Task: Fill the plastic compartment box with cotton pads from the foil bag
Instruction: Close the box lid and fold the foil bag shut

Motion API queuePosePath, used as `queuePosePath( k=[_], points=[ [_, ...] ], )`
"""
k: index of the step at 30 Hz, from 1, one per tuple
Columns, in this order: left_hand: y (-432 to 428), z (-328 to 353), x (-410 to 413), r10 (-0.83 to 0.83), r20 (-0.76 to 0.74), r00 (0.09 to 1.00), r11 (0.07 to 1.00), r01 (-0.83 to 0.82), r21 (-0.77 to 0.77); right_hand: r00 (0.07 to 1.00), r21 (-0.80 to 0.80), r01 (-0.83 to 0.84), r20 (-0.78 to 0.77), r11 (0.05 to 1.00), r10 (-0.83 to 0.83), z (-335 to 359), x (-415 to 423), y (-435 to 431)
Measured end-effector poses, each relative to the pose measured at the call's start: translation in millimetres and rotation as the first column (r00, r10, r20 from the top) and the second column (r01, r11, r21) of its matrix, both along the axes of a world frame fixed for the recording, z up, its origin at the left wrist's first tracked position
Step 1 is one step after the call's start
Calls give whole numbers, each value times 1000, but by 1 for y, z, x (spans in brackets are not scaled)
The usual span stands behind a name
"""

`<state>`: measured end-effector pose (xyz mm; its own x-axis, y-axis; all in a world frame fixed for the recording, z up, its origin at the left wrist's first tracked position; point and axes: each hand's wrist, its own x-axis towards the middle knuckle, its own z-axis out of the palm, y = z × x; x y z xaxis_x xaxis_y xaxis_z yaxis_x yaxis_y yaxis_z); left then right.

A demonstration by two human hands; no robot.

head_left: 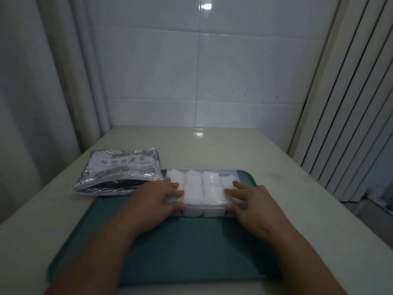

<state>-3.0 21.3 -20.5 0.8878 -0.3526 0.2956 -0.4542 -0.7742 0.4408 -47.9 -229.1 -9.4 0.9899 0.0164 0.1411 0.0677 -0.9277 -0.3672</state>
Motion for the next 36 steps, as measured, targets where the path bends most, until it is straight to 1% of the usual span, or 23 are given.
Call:
queuePosePath(
  k=[6,9,11,13,14,16,18,20,23,25,28,30,32,36],
  points=[
    [0,0,-1,14,-23,1000,1000,-14,-21,999,83,8,33,997,-11,-4,2,-3],
    [-1,2,-3,42,-74,996,984,-54,-168,996,116,19,83,993,-29,-6,0,-3],
    [-3,5,-4,61,-78,995,967,-78,-244,988,176,32,143,984,-57,-7,0,-2],
    [-2,8,-4,155,-35,987,948,-158,-276,975,202,33,207,979,-75,-7,0,-1],
    [-1,10,-3,225,-35,974,934,-226,-278,972,187,21,225,982,-63,-7,0,-1],
    [0,9,-2,339,-92,936,900,-351,-259,976,113,-28,217,993,3,-5,-1,1],
    [-2,7,-2,367,-136,920,892,-390,-229,981,67,-75,183,995,62,-5,1,3],
    [-6,6,-4,351,-144,925,896,-377,-233,983,63,-55,177,996,43,-5,3,3],
    [-12,6,-7,252,-184,950,920,-294,-259,977,35,56,203,998,-62,-3,5,0],
    [-19,6,-9,169,-213,962,952,-215,-218,971,35,116,208,993,-121,-2,6,-2],
    [-24,3,-11,56,-264,963,981,-101,-164,968,47,179,168,983,-185,-2,7,-4],
    [-25,0,-11,13,-294,956,992,-49,-116,964,38,215,153,976,-218,-2,8,-4],
    [-27,-4,-11,-21,-313,949,995,-11,-98,959,32,248,130,968,-250,-1,8,-2],
    [-28,-4,-12,-33,-275,961,992,-2,-126,956,24,277,93,961,-278,3,5,3]
  ],
)
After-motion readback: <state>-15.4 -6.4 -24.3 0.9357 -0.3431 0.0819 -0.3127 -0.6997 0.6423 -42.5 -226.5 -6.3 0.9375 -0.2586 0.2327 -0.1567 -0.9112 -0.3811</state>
